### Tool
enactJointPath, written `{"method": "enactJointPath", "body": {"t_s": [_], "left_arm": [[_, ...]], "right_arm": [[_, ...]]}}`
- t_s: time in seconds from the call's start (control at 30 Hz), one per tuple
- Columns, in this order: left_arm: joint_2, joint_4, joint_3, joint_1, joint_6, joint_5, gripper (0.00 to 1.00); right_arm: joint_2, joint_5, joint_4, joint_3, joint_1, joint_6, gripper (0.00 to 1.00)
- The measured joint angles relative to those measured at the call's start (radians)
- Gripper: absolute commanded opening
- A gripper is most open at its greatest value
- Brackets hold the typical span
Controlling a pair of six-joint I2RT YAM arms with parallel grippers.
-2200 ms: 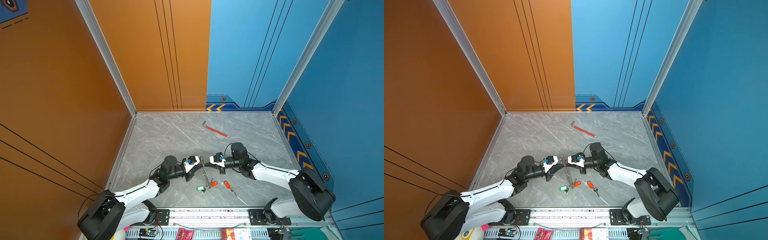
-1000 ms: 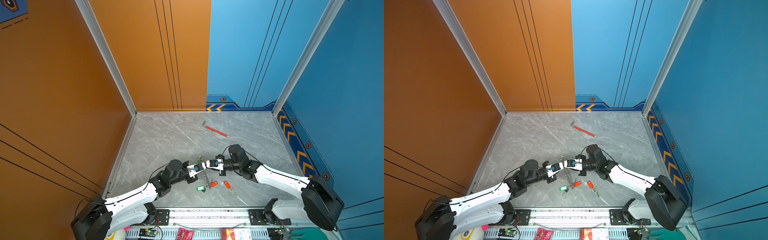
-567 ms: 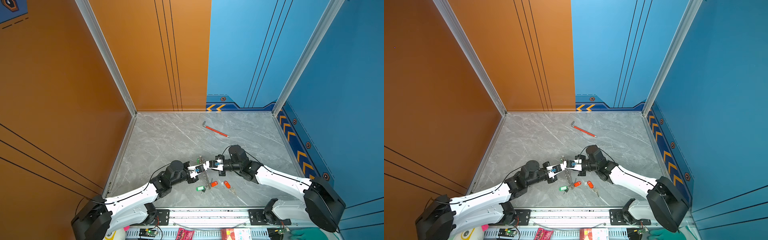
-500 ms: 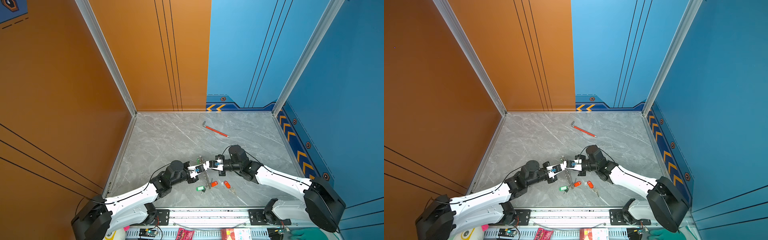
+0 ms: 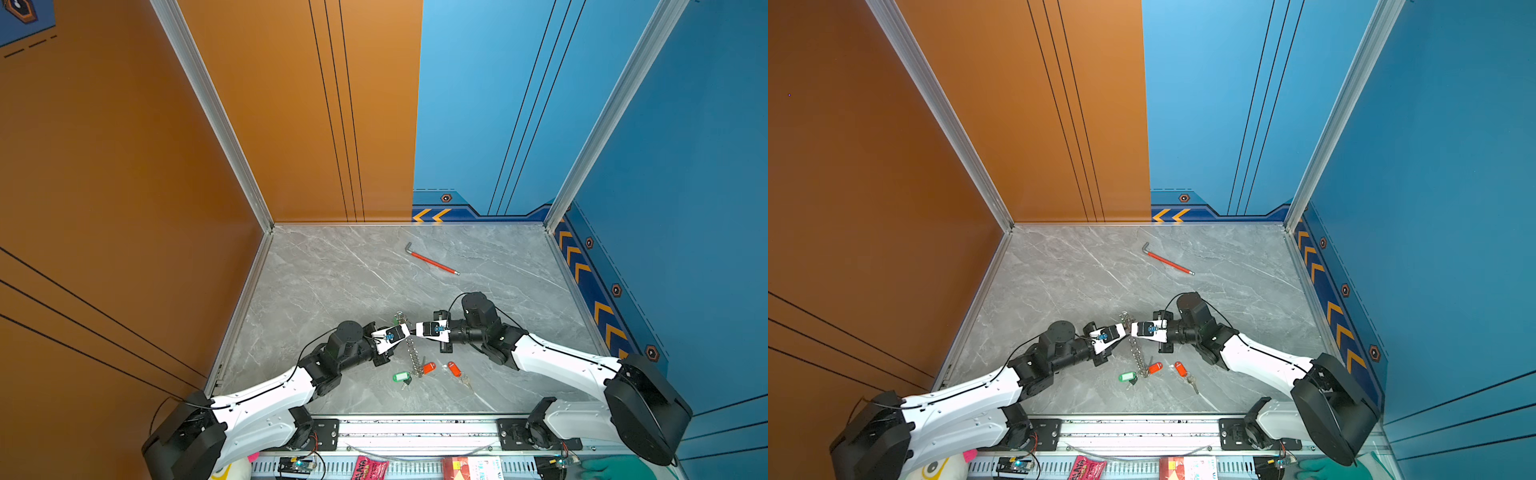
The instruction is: Put the keys on the keyring
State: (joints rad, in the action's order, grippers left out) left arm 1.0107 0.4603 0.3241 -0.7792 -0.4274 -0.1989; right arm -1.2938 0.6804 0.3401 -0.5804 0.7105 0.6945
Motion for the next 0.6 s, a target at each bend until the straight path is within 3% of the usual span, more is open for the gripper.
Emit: {"method": "enactJointPath", "body": {"t_s": [0.6], "left_arm": [[-0.023,0.023,-0.005,0.006,0.032,-0.095,0.15]], "right_arm": [[0.0,-0.004,0.019,0.008,0.008,0.006,0.0]]}}
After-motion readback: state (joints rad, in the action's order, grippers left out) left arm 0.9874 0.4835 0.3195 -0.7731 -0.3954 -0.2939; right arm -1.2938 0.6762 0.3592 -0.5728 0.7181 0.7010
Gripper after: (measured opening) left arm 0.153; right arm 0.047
